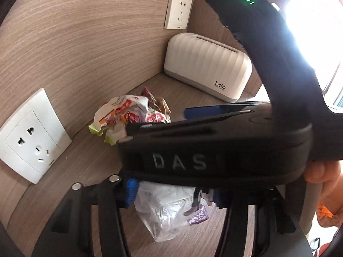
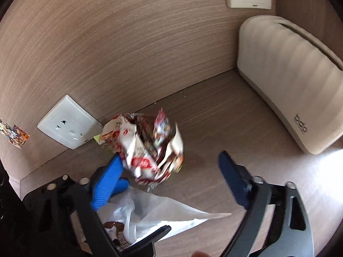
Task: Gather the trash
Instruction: 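Grasp the white plastic bag with the left tool while the right tool grasps the crumpled wrapper, then carry the white bag and crumpled wrapper over the white bin with both tools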
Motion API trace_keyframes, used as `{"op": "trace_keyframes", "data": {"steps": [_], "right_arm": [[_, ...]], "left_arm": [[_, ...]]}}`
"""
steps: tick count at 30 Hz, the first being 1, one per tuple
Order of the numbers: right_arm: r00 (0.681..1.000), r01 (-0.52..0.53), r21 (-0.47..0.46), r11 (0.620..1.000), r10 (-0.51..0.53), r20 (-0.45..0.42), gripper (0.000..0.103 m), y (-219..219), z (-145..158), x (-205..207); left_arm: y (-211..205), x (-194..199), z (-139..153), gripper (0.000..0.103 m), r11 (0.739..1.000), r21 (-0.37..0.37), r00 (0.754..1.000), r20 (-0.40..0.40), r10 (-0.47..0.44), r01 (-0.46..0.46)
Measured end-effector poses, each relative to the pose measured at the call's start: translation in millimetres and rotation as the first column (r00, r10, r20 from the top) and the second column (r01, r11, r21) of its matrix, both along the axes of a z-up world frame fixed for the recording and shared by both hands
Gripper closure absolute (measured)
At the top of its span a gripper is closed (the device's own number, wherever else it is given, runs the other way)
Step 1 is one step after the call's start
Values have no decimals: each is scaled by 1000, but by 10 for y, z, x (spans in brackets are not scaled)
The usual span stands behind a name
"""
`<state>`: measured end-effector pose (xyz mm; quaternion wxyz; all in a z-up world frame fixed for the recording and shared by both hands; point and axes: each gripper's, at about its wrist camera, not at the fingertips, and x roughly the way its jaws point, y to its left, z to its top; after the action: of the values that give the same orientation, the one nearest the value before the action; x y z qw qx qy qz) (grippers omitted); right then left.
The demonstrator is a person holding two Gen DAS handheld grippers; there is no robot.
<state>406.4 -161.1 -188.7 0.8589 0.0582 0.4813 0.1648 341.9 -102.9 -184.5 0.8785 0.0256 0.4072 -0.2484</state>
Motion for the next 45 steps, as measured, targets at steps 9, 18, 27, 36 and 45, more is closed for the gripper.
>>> {"op": "trace_keyframes", "data": {"steps": [9, 18, 27, 36, 45], "right_arm": [[1000, -4, 101, 995, 6, -12, 63, -79, 64, -65], [994, 81, 140, 987, -90, 56, 64, -505, 410, -654], [979, 142, 64, 988, -150, 135, 63, -715, 673, -1341], [952, 259, 92, 961, -271, 146, 63, -1178, 750, -2115], [896, 409, 110, 906, -421, 138, 62, -1825, 795, -2953]], "left_arm": [[59, -129, 32, 63, 999, -6, 999, 3, 35, -35], [123, -331, 226, 63, 998, -18, 998, 17, 68, -67], [-61, -827, 463, 63, 999, -10, 998, 46, 37, -36], [-399, -1332, 656, 63, 998, 7, 997, 59, -58, 58], [-1027, -1870, 738, 63, 980, 20, 977, 75, -199, 198]]}}
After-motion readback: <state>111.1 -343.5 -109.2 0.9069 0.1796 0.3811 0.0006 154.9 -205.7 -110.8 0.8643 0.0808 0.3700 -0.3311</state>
